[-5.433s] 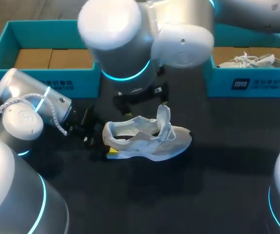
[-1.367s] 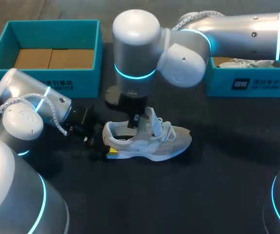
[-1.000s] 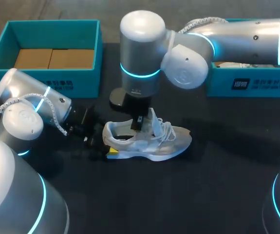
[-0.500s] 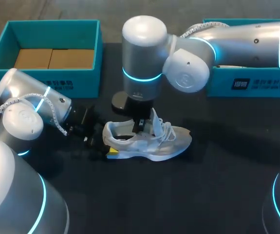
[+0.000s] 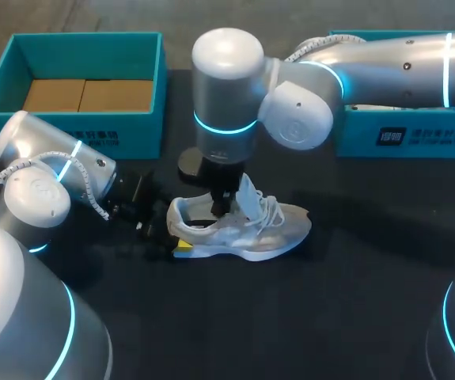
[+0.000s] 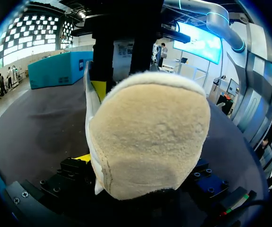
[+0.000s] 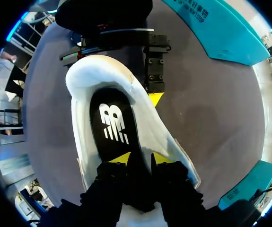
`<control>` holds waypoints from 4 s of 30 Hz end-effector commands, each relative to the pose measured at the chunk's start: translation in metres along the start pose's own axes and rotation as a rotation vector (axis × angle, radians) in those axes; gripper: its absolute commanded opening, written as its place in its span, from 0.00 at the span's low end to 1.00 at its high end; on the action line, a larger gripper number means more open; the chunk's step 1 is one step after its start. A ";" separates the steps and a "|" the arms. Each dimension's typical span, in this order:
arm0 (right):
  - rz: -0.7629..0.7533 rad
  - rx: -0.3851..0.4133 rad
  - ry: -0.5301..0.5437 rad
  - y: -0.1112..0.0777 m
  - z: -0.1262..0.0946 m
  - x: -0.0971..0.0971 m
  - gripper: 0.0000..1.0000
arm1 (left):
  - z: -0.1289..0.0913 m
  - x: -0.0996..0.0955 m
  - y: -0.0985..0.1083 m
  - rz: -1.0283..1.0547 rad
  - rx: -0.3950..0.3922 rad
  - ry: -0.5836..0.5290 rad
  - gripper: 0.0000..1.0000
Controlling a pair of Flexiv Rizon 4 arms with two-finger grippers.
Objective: Take the shoe out of the shoebox, open the shoe tongue, remove and reinsert the insole, then place the shoe into the shoebox
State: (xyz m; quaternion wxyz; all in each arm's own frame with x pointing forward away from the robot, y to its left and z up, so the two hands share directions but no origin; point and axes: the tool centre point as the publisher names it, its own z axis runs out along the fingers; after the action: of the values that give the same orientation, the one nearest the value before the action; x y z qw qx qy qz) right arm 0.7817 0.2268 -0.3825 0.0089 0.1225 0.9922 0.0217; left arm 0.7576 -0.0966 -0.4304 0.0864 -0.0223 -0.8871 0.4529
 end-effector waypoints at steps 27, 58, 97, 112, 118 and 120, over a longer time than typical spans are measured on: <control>-0.038 0.082 0.195 0.005 0.058 0.007 0.43 | 0.003 -0.003 0.004 0.000 -0.002 0.000 0.00; 0.021 0.094 0.069 -0.009 0.004 0.019 0.00 | 0.003 -0.003 0.004 0.000 -0.002 0.000 0.00; 0.007 0.070 0.042 -0.002 0.014 0.015 0.40 | 0.003 -0.003 0.004 0.000 -0.002 0.000 0.00; -0.016 0.091 0.142 0.006 0.061 0.016 0.44 | 0.003 -0.003 0.004 0.000 -0.002 0.000 0.00; -0.009 0.107 0.178 0.002 0.071 0.025 0.16 | 0.003 -0.003 0.004 0.000 -0.002 0.000 0.00; -0.006 0.110 0.184 0.000 0.072 0.027 0.00 | 0.003 -0.003 0.004 0.000 -0.002 0.000 0.00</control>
State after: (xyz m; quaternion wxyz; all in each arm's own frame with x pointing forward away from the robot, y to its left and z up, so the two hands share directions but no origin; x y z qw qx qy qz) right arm 0.7693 0.2315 -0.4109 -0.0877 0.1173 0.9890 -0.0201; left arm 0.7576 -0.0959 -0.4308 0.0869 -0.0227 -0.8871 0.4527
